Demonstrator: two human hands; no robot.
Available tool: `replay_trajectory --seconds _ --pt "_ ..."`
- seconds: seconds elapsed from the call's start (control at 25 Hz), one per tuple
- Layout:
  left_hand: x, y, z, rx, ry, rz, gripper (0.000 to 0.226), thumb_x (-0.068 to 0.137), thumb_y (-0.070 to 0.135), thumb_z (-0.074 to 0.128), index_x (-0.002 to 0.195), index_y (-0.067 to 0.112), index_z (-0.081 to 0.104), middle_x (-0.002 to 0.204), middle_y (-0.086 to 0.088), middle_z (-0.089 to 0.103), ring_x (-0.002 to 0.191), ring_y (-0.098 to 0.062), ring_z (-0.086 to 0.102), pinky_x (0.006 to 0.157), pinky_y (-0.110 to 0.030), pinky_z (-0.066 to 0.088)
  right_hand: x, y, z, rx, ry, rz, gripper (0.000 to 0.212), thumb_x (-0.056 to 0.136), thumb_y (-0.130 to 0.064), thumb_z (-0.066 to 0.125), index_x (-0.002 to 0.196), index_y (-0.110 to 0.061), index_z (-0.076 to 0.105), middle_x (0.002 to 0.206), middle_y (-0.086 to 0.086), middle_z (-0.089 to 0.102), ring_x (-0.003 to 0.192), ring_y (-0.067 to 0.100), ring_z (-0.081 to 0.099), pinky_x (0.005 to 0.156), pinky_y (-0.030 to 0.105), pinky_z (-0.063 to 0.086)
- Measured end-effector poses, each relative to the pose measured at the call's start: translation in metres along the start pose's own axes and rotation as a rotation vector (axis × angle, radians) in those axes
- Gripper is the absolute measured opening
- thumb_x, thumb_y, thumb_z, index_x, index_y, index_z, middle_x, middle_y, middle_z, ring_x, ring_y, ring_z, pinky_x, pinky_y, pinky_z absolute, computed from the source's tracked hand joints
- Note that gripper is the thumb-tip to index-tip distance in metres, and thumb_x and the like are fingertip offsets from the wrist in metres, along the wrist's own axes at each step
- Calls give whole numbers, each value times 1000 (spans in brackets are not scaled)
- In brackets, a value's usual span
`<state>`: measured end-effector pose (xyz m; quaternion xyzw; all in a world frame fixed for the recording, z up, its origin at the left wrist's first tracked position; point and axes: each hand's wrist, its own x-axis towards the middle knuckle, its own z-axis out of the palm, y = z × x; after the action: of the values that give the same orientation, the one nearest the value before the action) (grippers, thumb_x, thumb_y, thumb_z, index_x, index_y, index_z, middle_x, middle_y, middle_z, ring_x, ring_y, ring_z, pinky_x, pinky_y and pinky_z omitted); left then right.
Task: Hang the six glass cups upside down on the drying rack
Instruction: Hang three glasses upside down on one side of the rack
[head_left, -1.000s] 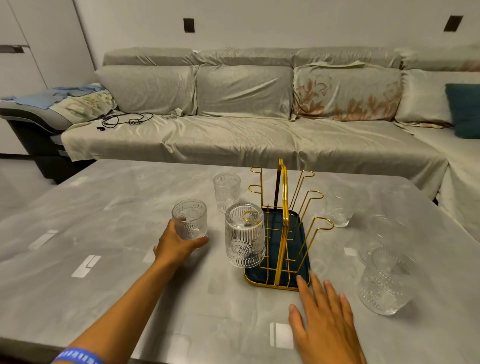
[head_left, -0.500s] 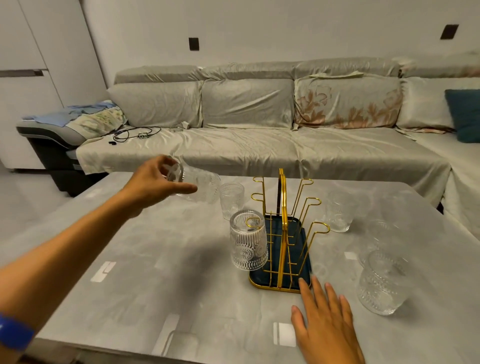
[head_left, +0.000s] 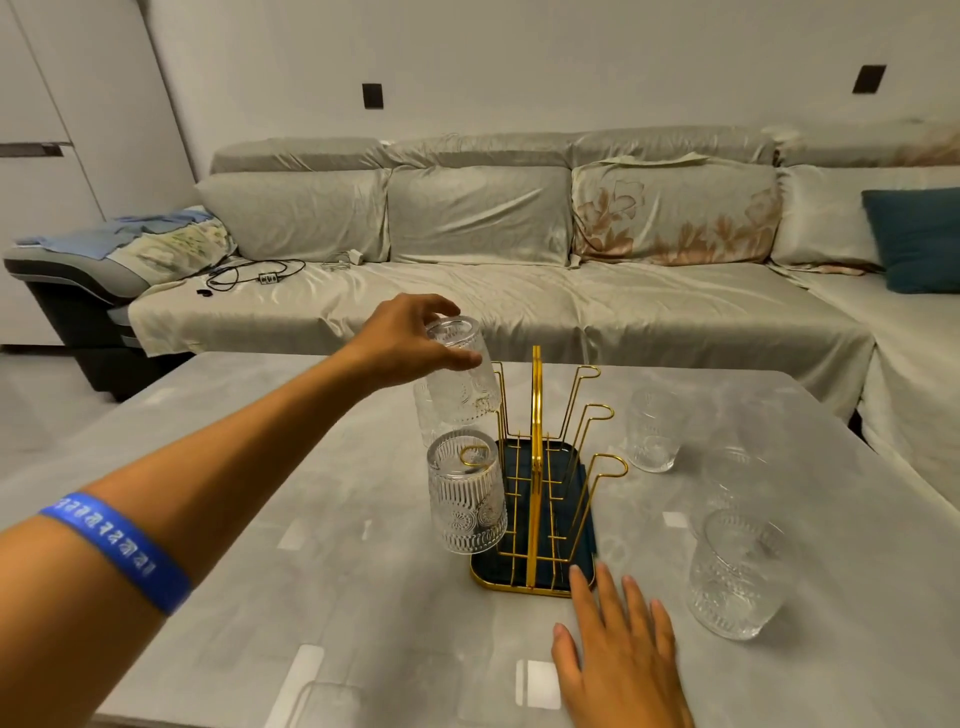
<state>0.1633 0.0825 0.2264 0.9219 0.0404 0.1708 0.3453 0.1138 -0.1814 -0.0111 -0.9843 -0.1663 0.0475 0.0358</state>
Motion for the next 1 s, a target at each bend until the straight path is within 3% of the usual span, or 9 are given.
replay_trajectory --seconds 0.12,0.28,0.48,0.68,1.0 --pt "4 4 12 33 -51 24 78 61 36 86 129 14 56 127 -11 63 107 -20 60 90 -34 52 1 1 1 -6 4 -4 73 89 -64 12 146 -29 -19 160 3 -15 145 30 -11 114 49 -7" --pt "7 2 25 63 -97 31 76 63 27 87 130 12 55 132 -10 60 115 -21 56 86 -27 45 0 1 2 2 14 -5 74 90 -64 12 142 -25 -23 160 3 -15 145 29 -12 113 49 -8" --pt "8 -2 35 108 -149 14 77 61 23 88 129 10 55 134 -11 59 121 -26 55 97 -34 46 0 1 1 4 9 -17 73 90 -64 13 146 -30 -19 160 3 -16 145 29 -12 113 49 -8" --pt "7 -8 46 178 -181 -14 76 60 26 89 127 14 56 130 -13 60 115 -29 58 92 -39 50 1 1 1 -13 -5 -14 73 89 -65 13 146 -31 -19 159 4 -16 145 30 -12 113 50 -8" --pt "11 -10 59 278 -259 -66 73 62 25 87 127 18 55 128 -14 61 110 -32 60 81 -35 49 2 2 4 0 3 -13 73 89 -66 13 147 -33 -17 160 3 -16 145 29 -12 113 50 -9"
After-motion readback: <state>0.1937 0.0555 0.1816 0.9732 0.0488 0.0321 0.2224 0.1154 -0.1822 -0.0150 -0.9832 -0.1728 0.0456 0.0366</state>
